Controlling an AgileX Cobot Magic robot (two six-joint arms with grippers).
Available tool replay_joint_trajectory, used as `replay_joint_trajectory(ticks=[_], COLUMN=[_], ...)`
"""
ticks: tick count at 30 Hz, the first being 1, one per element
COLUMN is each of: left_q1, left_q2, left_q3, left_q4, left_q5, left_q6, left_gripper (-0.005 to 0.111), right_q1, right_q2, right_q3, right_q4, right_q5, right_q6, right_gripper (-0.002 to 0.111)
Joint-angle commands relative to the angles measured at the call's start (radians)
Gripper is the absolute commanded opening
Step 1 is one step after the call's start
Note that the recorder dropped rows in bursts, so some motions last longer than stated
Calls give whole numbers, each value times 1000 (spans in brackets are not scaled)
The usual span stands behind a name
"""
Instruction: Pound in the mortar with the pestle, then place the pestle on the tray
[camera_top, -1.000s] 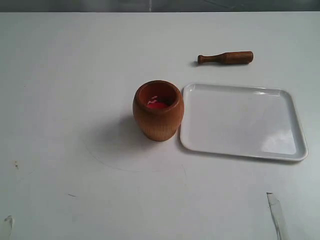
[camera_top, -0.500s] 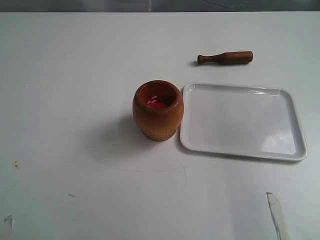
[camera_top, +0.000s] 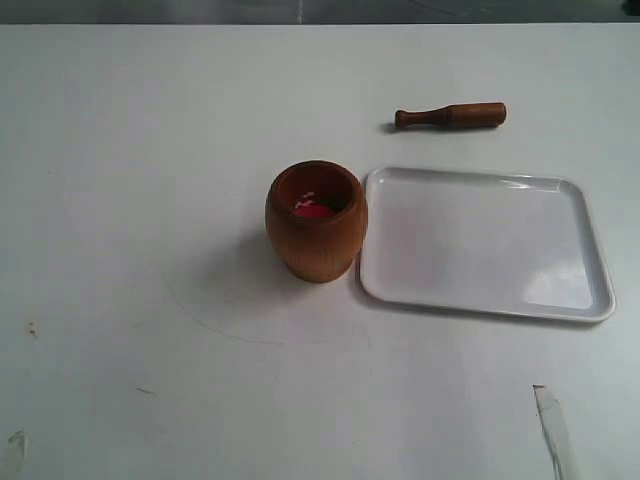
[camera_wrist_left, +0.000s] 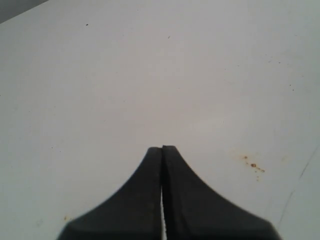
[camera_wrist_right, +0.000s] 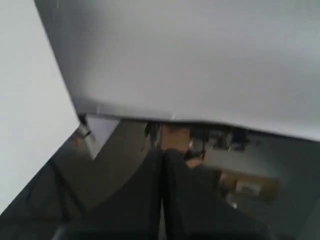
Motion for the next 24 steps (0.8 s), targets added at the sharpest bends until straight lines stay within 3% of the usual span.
replay_joint_trajectory(ticks=[1,4,7,17,22,24], left_q1=[-8,-8,-8,-8,-8,-8], left_q2=[-1,-1,-1,-1,-1,-1], left_q3=[1,1,1,1,1,1], left_q4=[-7,-7,-7,-7,-7,-7], left_q5=[-3,-3,-3,-3,-3,-3], left_q6=[-8,-8,-8,-8,-8,-8], left_gripper=[0,0,0,0,0,0], right_q1=[-26,-44,-20,114,114,114], right_q2=[118,200,278,481,502,512], right_q3=[-279,-466,-571,-605,-605,-605], right_q4=[959,1485,1709,1396,1450,1507], right_q5=[332,550,643,607,485,442], right_q6=[-665,-994,-1081,-1211,-1167,-1216], right_gripper=[0,0,0,0,0,5])
